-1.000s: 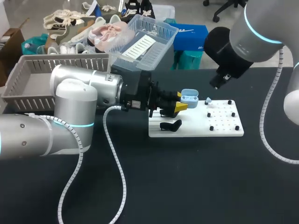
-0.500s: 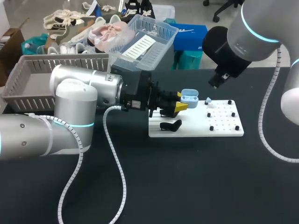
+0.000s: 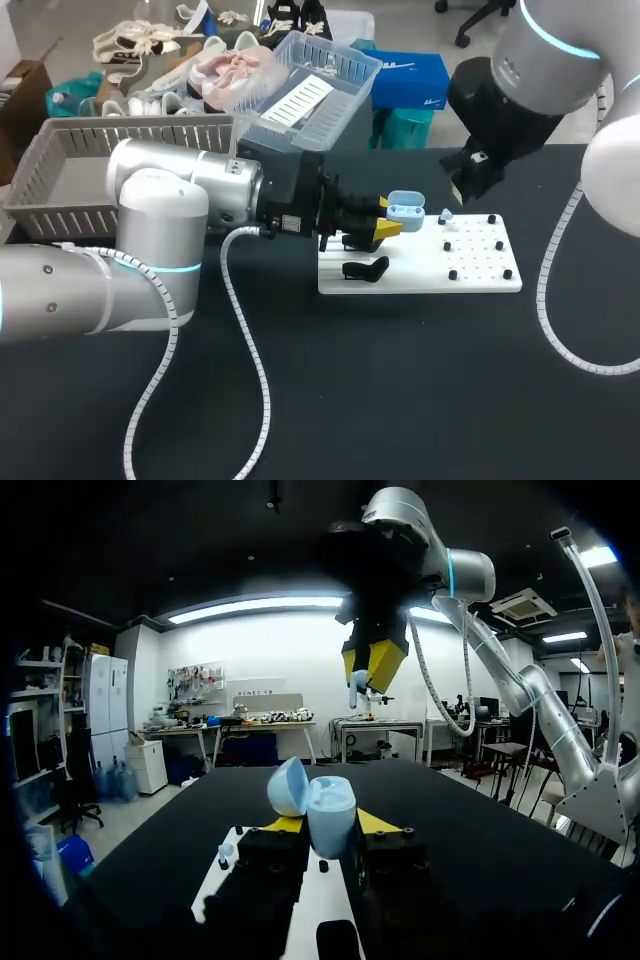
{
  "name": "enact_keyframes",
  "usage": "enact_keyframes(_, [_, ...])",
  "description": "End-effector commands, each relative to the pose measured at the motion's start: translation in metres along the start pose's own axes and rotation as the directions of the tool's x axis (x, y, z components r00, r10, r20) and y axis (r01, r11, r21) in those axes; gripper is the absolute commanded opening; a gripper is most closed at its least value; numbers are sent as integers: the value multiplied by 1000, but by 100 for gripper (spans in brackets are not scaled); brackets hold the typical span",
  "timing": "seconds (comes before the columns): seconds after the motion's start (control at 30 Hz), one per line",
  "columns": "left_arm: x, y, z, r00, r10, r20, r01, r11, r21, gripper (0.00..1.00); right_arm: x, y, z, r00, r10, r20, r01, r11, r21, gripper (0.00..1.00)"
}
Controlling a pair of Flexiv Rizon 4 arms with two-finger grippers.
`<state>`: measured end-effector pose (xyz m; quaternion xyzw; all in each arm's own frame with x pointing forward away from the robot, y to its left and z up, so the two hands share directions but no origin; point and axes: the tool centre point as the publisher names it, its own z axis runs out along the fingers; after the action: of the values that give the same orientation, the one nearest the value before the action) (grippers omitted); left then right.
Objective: Pick up each earbud case from the left stands, insert the matching earbuds, close the lid, and place the case in the box.
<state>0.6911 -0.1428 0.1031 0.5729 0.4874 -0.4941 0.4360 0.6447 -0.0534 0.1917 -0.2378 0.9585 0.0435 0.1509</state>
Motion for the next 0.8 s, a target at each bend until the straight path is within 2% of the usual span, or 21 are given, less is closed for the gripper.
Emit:
enact_keyframes(0.03, [0,0,0,1000,0,-2,0,1000,-2,0,-4,4,-2,994,5,-105,-7,1000,-16,0])
enact_keyframes(0.23, [0,0,0,1000,0,-2,0,1000,-2,0,-4,11,4,997,32,-76,-36,998,-44,0])
enact_keyframes(0.73, [0,0,0,1000,0,-2,0,1000,-2,0,-4,11,4,997,32,-76,-36,998,-44,0])
enact_keyframes(0.8, [0,0,0,1000,0,-2,0,1000,-2,0,-6,15,9,995,70,-73,-72,997,-29,0])
